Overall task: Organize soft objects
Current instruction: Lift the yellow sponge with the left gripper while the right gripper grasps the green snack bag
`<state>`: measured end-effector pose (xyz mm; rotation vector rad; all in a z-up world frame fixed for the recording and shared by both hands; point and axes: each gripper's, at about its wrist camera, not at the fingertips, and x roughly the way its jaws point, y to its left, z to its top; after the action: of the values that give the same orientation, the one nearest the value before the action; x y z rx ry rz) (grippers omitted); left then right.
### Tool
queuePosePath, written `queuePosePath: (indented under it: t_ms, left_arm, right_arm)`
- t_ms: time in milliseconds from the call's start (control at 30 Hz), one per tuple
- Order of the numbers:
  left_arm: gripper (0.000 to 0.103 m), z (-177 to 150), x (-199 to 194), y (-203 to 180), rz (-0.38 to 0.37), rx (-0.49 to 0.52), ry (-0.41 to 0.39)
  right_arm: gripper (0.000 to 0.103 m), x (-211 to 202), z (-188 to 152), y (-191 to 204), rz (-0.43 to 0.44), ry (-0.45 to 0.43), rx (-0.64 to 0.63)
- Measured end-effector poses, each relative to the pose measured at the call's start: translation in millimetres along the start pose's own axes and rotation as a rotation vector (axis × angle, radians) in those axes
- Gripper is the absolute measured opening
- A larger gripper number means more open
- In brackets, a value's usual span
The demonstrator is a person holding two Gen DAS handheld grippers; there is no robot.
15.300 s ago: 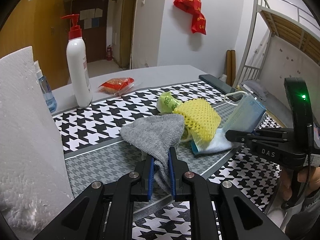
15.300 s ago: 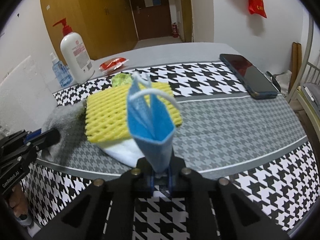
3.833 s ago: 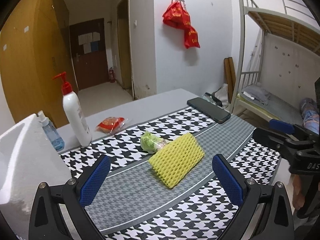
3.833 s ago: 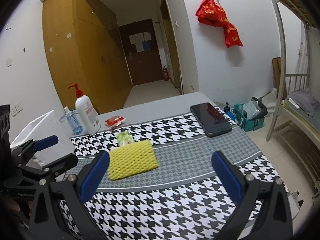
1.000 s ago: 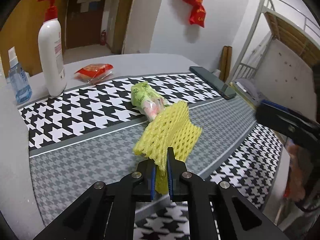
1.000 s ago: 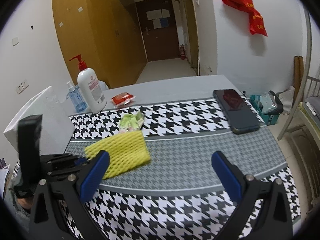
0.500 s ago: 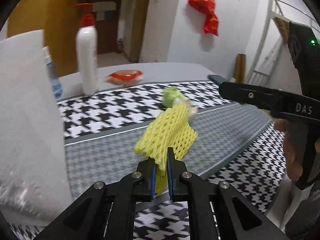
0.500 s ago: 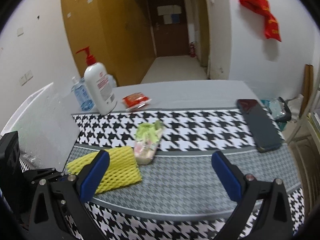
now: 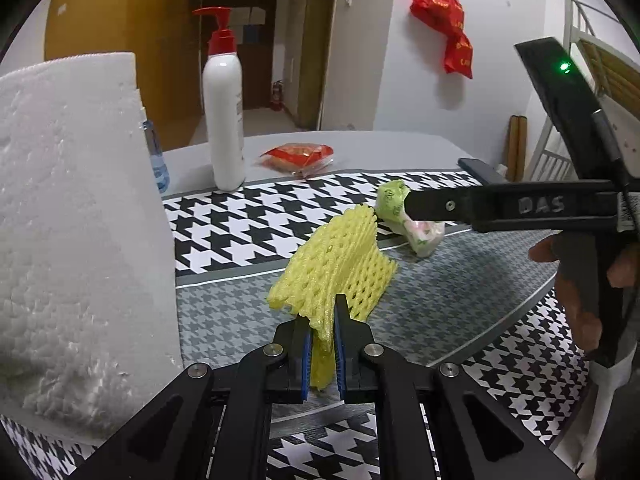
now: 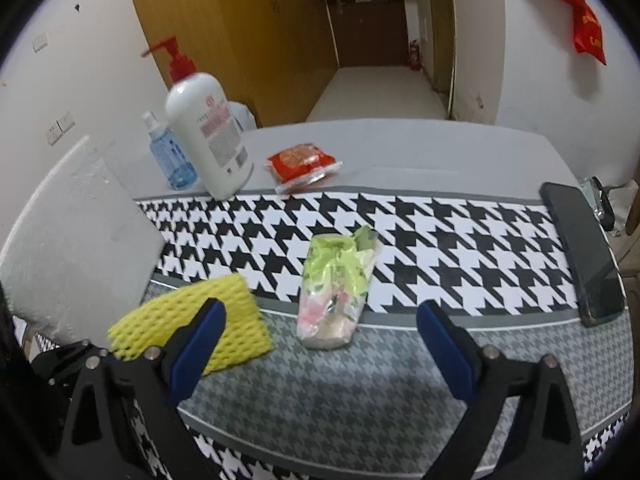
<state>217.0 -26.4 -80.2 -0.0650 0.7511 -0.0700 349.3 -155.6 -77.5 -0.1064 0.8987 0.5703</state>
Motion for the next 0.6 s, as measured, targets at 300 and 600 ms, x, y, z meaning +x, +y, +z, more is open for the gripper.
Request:
queuePosePath:
  t_ms: [300, 600]
  left_arm:
    - [0.01, 0.4, 5.2, 2.0, 0.01, -0.014, 0.015]
    - [0.01, 0.8, 8.5, 2.2, 0.006, -0.008, 0.024]
  right_arm:
    - [0.087, 24.3, 3.3, 3.9, -0.015, 0.025, -0.034]
    - [0.064, 44.5, 4.7, 0.0, -0.047, 0.058, -0.033]
